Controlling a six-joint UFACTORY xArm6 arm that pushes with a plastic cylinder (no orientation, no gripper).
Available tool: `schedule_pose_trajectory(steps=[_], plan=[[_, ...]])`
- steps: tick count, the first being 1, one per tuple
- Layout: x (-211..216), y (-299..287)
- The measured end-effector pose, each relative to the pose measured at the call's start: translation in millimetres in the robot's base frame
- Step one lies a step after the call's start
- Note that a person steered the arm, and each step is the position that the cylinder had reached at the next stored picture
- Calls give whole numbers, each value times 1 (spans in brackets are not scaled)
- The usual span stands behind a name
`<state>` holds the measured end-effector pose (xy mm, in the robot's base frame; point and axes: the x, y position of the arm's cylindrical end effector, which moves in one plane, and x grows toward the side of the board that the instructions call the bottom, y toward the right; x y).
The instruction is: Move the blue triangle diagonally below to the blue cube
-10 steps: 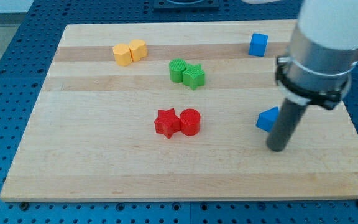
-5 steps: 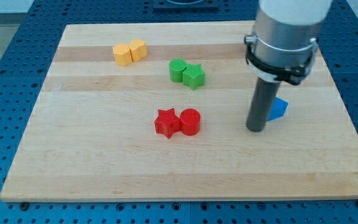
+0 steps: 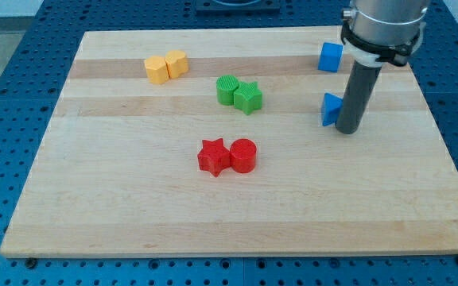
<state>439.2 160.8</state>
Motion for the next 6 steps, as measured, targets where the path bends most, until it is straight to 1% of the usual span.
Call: schedule_pose_trajectory(steps=[2, 3, 4, 5, 6], plan=[[-45, 0], [-32, 2], [-12, -9], [-25, -34], [-60, -37]])
